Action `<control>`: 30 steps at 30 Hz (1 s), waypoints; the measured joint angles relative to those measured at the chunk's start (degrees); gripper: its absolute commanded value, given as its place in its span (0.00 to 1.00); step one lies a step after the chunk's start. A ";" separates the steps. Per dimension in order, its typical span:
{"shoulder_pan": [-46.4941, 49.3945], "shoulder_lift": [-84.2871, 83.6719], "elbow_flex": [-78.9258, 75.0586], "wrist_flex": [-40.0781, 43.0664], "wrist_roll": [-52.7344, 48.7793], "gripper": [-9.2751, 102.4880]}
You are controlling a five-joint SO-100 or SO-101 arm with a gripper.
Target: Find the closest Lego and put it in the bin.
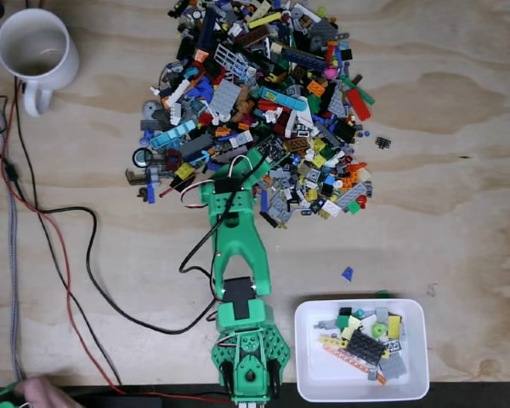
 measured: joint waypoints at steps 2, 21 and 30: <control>0.09 -0.09 0.00 0.00 -0.53 0.16; 2.46 -0.53 -0.88 0.00 -3.16 0.14; 2.46 -1.23 -2.29 1.05 -3.69 0.14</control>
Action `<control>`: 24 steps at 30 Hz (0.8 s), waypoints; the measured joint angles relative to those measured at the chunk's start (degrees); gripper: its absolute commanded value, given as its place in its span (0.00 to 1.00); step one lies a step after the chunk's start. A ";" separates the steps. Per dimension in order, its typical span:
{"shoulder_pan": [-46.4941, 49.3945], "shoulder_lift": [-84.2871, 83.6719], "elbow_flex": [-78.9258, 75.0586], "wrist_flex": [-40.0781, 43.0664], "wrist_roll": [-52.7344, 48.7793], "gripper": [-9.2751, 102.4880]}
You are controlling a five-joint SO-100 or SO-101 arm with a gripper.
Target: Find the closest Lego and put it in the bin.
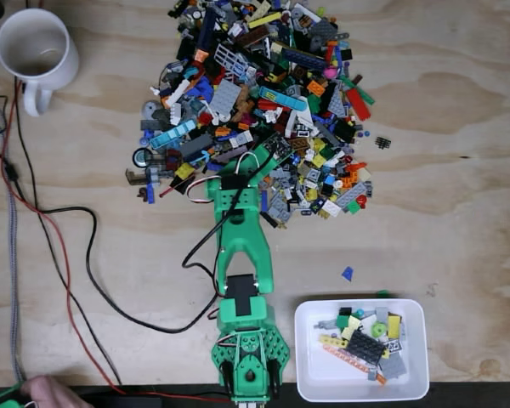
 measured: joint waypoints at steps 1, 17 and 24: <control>0.00 0.00 -0.26 0.35 -0.18 0.14; -0.09 0.09 -3.96 7.29 -0.18 0.12; -1.49 9.05 -9.93 21.45 0.97 0.12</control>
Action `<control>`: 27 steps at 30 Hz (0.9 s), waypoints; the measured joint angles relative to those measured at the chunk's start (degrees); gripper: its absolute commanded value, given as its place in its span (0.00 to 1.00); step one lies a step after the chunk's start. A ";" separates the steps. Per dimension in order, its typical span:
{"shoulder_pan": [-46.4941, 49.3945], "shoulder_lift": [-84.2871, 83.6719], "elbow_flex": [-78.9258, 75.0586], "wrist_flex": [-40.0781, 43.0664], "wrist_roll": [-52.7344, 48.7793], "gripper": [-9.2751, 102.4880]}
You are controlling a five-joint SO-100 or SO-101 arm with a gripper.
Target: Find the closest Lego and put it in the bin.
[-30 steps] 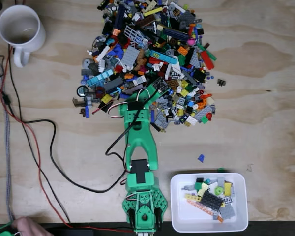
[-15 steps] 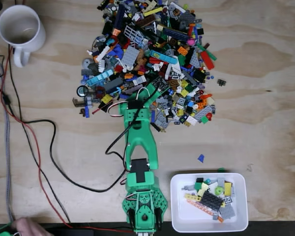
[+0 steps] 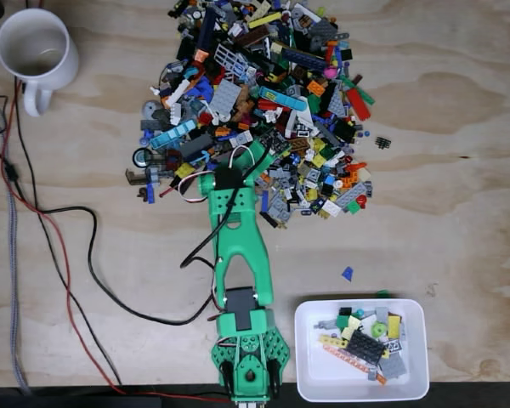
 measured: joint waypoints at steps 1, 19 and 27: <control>0.44 2.11 -0.53 2.20 0.00 0.12; 48.34 41.22 16.08 21.36 -25.66 0.12; 68.47 46.49 19.60 18.81 -37.27 0.13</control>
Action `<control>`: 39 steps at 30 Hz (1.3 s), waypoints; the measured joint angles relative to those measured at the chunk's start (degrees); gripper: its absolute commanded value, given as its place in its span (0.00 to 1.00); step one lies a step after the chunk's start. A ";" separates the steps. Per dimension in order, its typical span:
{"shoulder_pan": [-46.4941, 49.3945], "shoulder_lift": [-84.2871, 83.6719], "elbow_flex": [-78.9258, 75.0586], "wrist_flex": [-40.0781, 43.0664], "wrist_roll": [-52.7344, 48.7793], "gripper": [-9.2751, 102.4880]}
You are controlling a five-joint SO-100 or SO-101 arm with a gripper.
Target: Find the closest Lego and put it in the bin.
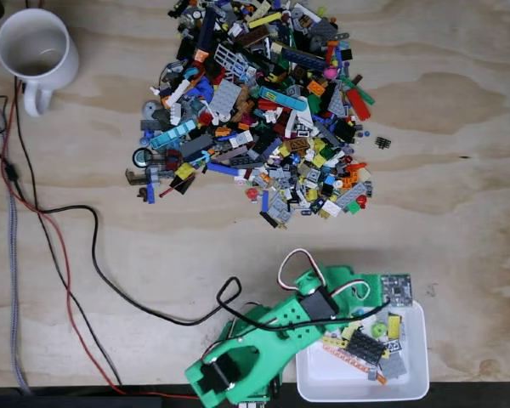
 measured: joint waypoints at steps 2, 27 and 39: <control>6.33 1.05 1.76 -1.41 -3.34 0.13; -2.81 2.11 4.31 -10.63 -5.01 0.20; -50.62 4.13 1.58 -0.18 13.62 0.20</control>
